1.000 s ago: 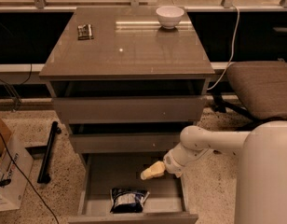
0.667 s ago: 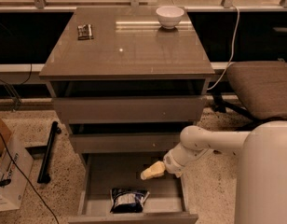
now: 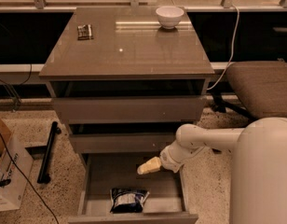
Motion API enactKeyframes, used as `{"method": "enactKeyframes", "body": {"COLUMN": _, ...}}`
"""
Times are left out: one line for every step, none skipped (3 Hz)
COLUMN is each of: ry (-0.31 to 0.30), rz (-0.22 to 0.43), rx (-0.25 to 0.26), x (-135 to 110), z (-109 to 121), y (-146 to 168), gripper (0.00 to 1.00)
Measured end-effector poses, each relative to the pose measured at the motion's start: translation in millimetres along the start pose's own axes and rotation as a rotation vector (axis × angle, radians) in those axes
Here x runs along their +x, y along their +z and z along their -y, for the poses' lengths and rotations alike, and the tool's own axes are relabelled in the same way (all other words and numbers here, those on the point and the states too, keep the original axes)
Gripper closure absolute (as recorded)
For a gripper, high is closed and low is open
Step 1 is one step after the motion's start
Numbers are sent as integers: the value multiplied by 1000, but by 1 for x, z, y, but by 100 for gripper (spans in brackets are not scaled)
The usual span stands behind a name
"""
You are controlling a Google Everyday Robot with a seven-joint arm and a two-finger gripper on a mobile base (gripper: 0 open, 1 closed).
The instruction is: Pick blue chip bag from bottom drawer and place on counter
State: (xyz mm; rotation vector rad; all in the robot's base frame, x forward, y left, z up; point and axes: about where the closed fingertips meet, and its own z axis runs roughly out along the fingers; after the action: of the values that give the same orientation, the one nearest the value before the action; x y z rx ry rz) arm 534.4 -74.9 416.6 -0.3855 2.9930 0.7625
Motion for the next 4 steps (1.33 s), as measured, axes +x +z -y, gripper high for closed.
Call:
{"method": "enactKeyframes", "body": {"ry": 32, "rz": -11, "rx": -23, "x": -5, "z": 9, "y": 24, "gripper": 0}}
{"method": "enactKeyframes", "body": {"ry": 90, "rz": -43, "rx": -47, "x": -5, "z": 28, "y": 57, "gripper": 0}}
{"method": "enactKeyframes", "body": {"ry": 158, "rz": -91, "rx": -83, "x": 1, "z": 50, "y": 99, "gripper": 0}}
{"method": "enactKeyframes", "body": {"ry": 217, "rz": -124, "rx": -130, "x": 4, "z": 67, "y": 141, "gripper": 0}}
